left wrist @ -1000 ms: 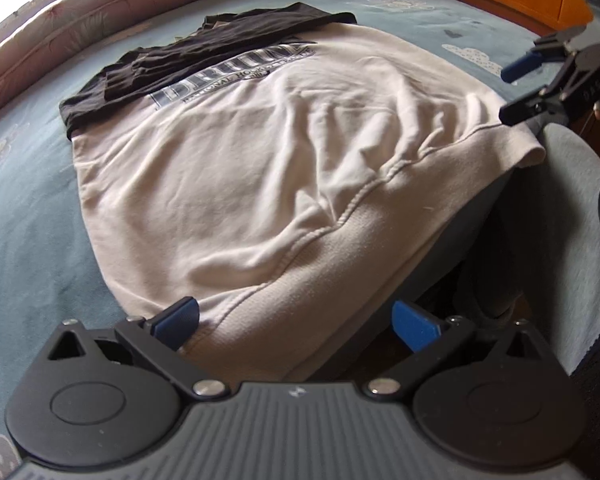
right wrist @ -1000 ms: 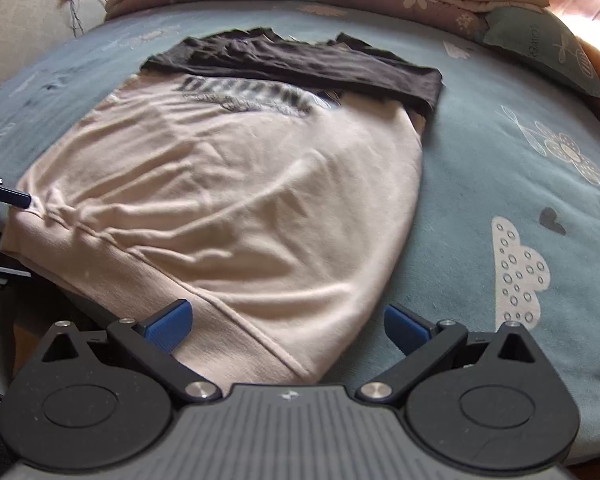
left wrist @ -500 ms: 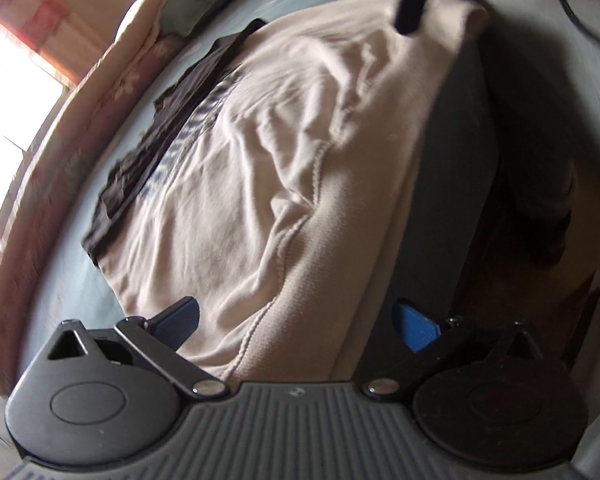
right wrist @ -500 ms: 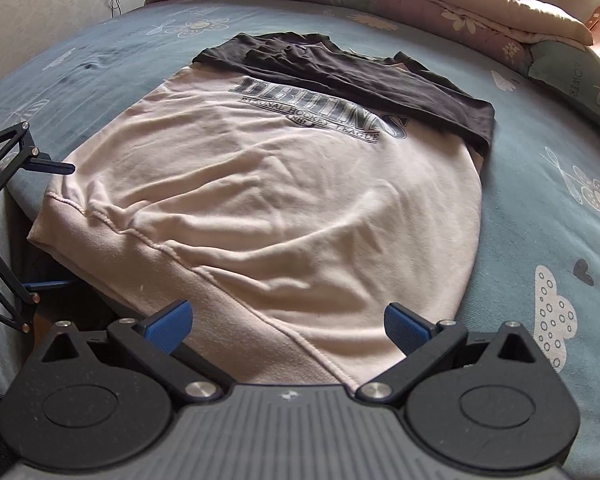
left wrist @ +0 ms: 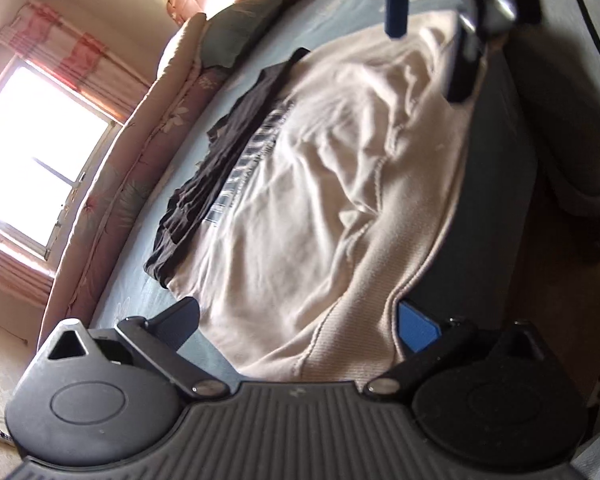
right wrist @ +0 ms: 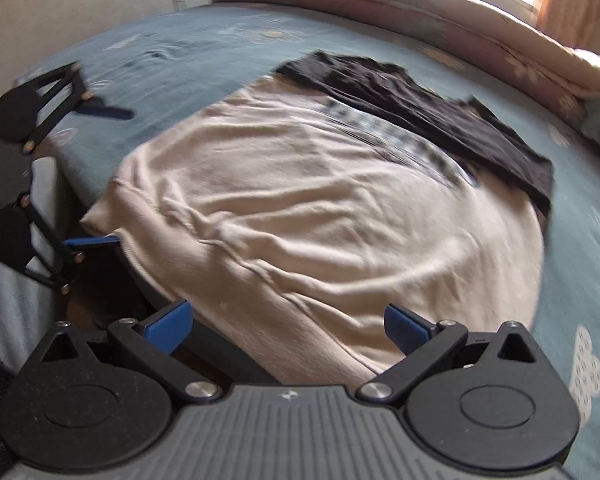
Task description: Fold clothes
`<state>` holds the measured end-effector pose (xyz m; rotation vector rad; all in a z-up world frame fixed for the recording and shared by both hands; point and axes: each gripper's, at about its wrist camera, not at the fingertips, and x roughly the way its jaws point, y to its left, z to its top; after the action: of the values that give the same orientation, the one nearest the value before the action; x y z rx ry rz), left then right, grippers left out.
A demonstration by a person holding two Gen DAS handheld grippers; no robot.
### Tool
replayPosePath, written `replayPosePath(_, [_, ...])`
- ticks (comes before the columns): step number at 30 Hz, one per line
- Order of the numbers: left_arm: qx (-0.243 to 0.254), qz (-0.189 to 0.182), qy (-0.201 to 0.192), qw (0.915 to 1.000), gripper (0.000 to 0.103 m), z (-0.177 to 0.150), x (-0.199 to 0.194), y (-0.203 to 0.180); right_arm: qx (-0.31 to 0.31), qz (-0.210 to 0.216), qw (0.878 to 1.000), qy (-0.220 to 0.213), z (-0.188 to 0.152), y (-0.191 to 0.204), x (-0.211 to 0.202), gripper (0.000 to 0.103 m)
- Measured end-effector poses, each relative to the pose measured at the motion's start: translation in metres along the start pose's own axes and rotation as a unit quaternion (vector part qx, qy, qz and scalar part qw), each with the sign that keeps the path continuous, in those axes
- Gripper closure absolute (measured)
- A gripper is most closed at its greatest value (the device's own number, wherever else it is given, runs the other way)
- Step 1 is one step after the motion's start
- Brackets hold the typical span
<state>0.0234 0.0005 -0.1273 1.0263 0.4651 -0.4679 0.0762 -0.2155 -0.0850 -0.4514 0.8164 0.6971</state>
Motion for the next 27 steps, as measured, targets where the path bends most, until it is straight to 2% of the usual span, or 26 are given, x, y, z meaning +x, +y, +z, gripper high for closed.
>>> replayPosePath(4, [-0.015, 0.002, -0.005, 0.9999, 0.001, 0.002, -0.002, 0.009, -0.062, -0.001, 0.998, 0.002, 0.007, 0.026, 0.018, 0.0])
replayPosePath(8, [-0.035, -0.008, -0.005, 0.9993, 0.001, 0.003, -0.002, 0.017, -0.139, -0.008, 0.99, 0.01, 0.014, 0.057, 0.045, 0.0])
replayPosePath(10, [-0.046, -0.017, -0.004, 0.9988, 0.001, 0.002, -0.003, 0.019, -0.165, -0.029, 0.986, 0.003, 0.018, 0.068, 0.054, 0.0])
replayPosePath(14, [-0.068, -0.034, -0.003, 0.9971, 0.001, 0.001, -0.003, 0.025, -0.151, -0.073, 0.986, -0.028, 0.029, 0.063, 0.052, 0.0])
replayPosePath(17, [-0.07, -0.049, -0.01, 0.9963, 0.001, 0.008, 0.0, 0.022, -0.132, -0.087, 0.986, -0.05, 0.036, 0.054, 0.044, 0.0])
replayPosePath(22, [-0.06, -0.031, -0.01, 0.9977, 0.001, 0.024, 0.025, 0.013, -0.107, -0.098, 0.986, -0.077, 0.045, 0.042, 0.033, 0.0])
replayPosePath(27, [-0.097, -0.003, 0.001, 0.9953, 0.001, 0.018, 0.035, 0.023, -0.118, -0.114, 0.984, -0.065, 0.028, 0.043, 0.039, 0.0])
